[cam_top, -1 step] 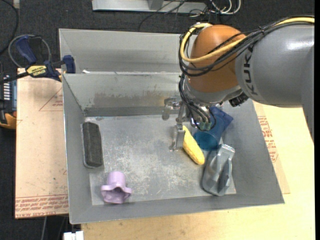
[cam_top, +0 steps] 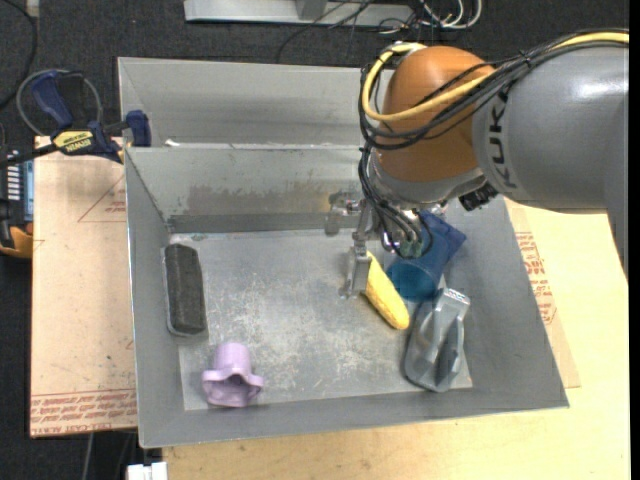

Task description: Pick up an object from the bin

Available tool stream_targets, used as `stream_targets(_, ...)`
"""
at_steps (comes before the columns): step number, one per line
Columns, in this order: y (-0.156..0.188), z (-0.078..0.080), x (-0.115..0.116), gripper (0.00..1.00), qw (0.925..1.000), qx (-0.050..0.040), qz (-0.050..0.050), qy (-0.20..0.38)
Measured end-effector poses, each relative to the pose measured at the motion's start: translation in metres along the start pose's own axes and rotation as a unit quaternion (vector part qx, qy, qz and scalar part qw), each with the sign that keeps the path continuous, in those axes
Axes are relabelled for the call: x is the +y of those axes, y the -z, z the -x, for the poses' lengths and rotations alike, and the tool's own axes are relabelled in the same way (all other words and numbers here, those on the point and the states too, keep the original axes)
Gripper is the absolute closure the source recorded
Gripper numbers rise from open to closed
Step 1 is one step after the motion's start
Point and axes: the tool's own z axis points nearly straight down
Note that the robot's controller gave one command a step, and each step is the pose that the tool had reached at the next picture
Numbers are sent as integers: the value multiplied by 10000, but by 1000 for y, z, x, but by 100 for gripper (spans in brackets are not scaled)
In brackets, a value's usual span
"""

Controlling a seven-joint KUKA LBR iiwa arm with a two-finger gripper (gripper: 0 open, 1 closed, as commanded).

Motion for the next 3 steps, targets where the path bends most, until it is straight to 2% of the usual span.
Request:
stream_targets(1,-116,-9,-68,0,9963,5,4,-858)
stream_targets(2,-54,-22,-87,0,9994,-64,19,-344)
stream_targets(3,-85,-8,-131,0,9951,-2,23,-984)
